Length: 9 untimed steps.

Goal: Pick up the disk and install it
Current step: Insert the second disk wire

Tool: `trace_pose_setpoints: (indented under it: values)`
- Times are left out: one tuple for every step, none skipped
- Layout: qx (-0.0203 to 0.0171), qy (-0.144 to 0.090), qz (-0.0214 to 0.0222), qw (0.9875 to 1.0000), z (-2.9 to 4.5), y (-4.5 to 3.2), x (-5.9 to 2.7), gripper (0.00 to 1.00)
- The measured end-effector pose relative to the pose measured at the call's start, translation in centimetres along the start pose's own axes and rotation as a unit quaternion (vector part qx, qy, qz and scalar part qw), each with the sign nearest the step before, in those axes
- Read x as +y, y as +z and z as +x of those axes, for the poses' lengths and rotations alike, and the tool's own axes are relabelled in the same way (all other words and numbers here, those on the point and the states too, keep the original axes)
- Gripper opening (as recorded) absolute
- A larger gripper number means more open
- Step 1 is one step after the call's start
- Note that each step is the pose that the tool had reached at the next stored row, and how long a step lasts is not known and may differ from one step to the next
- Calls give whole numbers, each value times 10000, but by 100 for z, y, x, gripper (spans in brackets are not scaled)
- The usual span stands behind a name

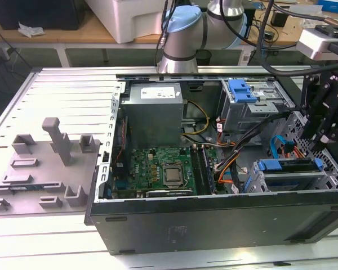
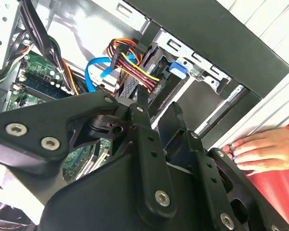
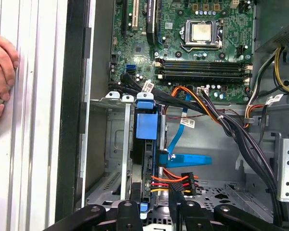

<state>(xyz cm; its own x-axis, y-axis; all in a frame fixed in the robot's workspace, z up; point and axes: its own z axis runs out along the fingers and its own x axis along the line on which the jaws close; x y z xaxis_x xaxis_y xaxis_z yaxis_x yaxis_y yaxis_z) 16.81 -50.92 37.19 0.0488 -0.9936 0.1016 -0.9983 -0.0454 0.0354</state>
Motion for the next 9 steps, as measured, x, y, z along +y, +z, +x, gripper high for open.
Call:
trace_pose_setpoints:
  values:
    - [0, 0, 0, 10000, 0, 0, 0, 36]
    - [0, 0, 0, 10000, 0, 0, 0, 36]
    - [0, 0, 0, 10000, 0, 0, 0, 36]
    - [1, 0, 0, 10000, 0, 0, 0, 36]
    - [0, 0, 0, 10000, 0, 0, 0, 36]
    - [1, 0, 0, 10000, 0, 0, 0, 36]
    - [0, 0, 0, 10000, -2, 0, 0, 36]
    - [1, 0, 0, 10000, -11, -1, 0, 36]
    - [0, 0, 0, 10000, -22, -2, 1, 36]
